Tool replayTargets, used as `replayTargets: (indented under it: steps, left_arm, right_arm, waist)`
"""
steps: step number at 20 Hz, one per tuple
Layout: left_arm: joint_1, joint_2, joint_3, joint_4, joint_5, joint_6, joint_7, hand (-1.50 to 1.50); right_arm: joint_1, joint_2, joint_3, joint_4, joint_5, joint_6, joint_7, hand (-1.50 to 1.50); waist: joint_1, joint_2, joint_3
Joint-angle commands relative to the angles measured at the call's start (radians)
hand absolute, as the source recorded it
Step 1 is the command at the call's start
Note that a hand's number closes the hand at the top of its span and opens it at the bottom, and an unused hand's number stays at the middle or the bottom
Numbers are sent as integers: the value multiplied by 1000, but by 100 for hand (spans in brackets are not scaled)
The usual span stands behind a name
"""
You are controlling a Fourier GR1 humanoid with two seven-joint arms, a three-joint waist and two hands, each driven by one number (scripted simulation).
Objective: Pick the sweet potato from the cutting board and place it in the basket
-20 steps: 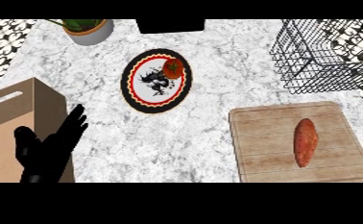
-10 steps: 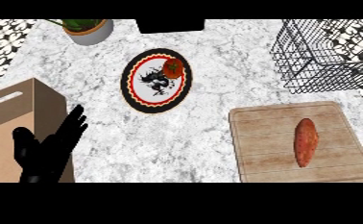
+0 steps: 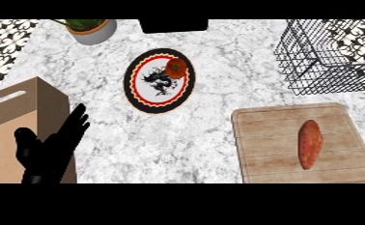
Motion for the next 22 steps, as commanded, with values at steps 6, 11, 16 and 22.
replayTargets:
  steps: [6,11,16,22]
  left_arm:
    - [40,-13,10,175,-2,-37,-28,0]
    - [62,-12,8,180,-17,-36,-39,0]
    - [2,-52,-27,191,-44,-8,-12,0]
    - [10,-42,-16,211,-47,-32,-42,0]
  right_arm:
    - [102,144,20,-53,107,-103,-23,-150]
    - [163,197,58,-106,199,-157,-20,-150]
    - [158,207,104,-67,277,-150,-12,-150]
    - [223,315,188,-80,411,-241,-48,-150]
  waist:
    - [17,25,-28]
    - [17,23,-29]
    - [35,31,-29]
    - [35,31,-29]
